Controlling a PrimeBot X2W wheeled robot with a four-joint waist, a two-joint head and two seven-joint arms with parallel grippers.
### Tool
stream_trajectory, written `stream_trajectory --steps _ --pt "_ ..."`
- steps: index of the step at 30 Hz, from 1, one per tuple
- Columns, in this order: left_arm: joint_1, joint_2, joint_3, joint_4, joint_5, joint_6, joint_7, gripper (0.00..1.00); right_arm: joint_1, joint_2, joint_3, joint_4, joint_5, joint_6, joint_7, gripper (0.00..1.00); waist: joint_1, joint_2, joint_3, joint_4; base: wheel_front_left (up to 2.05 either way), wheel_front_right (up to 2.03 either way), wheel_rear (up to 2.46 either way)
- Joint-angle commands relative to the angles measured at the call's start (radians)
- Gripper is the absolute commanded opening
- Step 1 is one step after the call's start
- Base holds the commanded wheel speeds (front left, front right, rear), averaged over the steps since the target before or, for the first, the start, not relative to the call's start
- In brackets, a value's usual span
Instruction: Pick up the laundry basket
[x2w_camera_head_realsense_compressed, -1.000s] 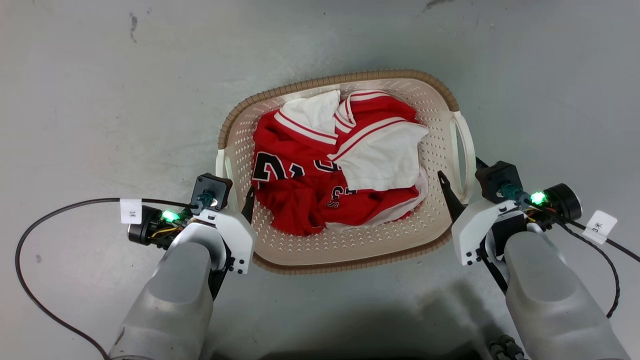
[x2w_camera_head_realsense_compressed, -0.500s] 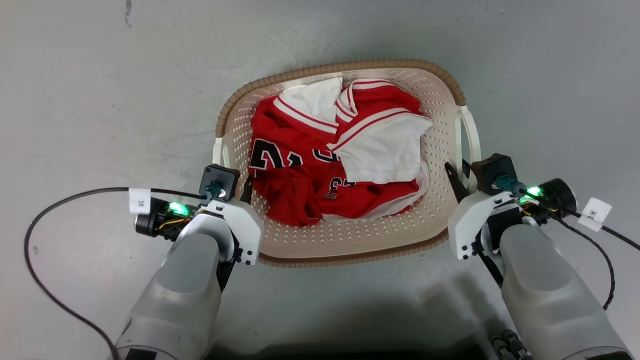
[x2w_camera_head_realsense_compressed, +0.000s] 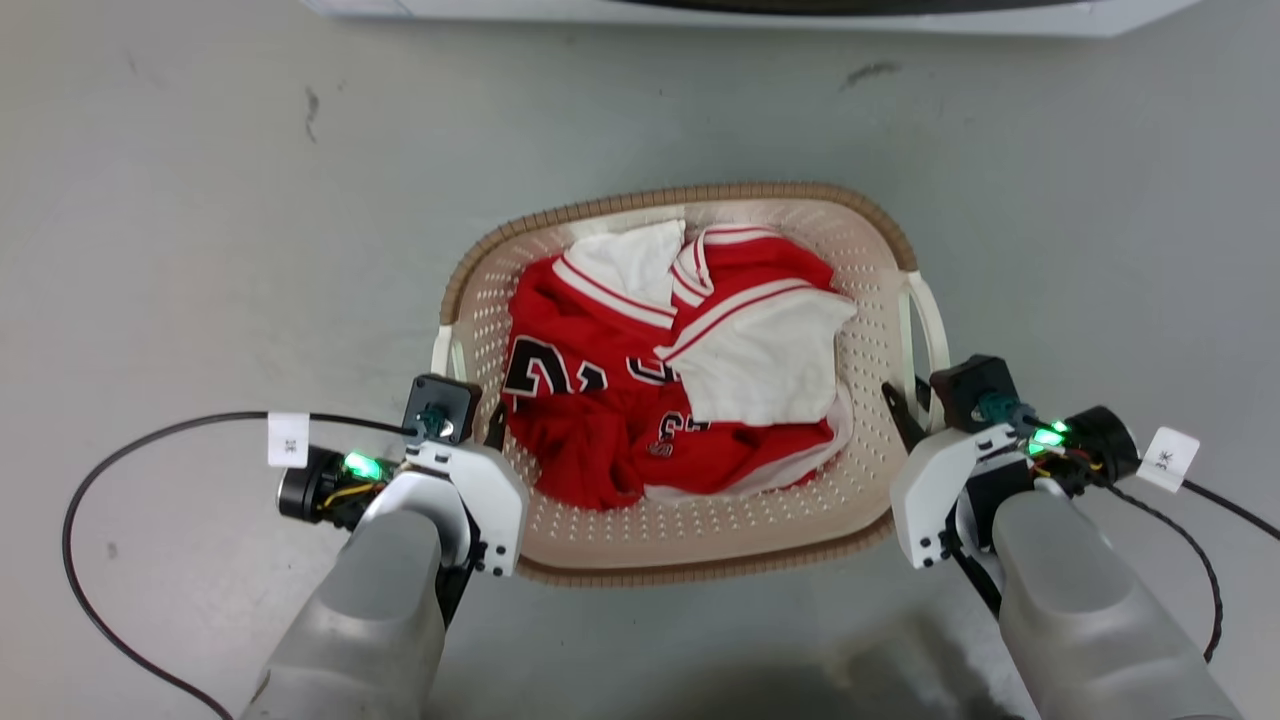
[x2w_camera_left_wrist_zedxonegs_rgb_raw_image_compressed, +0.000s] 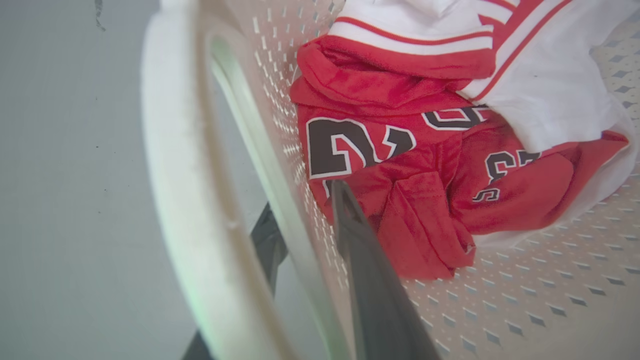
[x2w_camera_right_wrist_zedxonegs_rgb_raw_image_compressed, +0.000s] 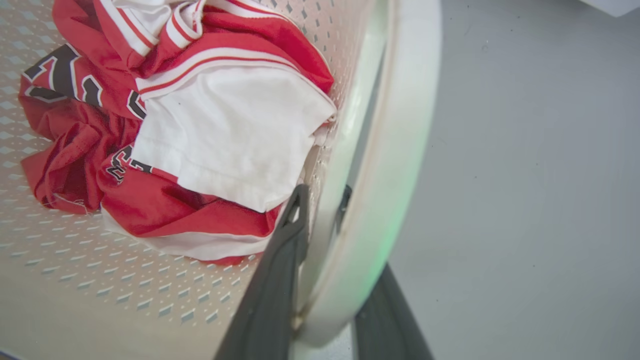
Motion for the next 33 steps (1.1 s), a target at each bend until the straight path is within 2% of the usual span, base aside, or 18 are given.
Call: stream_trajectory --steps 1,15,20,33 --pt "0.012 0.016 -0.003 0.005 -0.001 -0.004 -0.004 0.0 0.016 -0.016 0.007 0.007 0.0 -0.001 -0.002 0.0 -0.0001 0.0 -0.049 0.003 0.0 0.0 0.0" --pt "0.112 0.006 -0.025 0.052 -0.039 -0.018 0.033 0.0 0.101 -0.017 0.088 0.104 0.036 -0.001 0.015 0.0 -0.0001 0.0 -0.318 -0.004 0.0 0.0 0.0" --pt "0.141 0.002 -0.039 0.054 -0.054 -0.025 0.075 0.0 0.132 -0.018 0.113 0.121 0.057 -0.001 0.056 0.0 -0.0001 0.0 -0.409 0.001 0.0 0.0 0.0" --pt "0.202 -0.003 -0.086 0.055 -0.099 -0.032 0.163 0.0 0.191 -0.017 0.264 0.134 0.186 -0.001 0.182 0.0 -0.0001 0.0 -0.587 0.005 0.0 0.0 0.0"
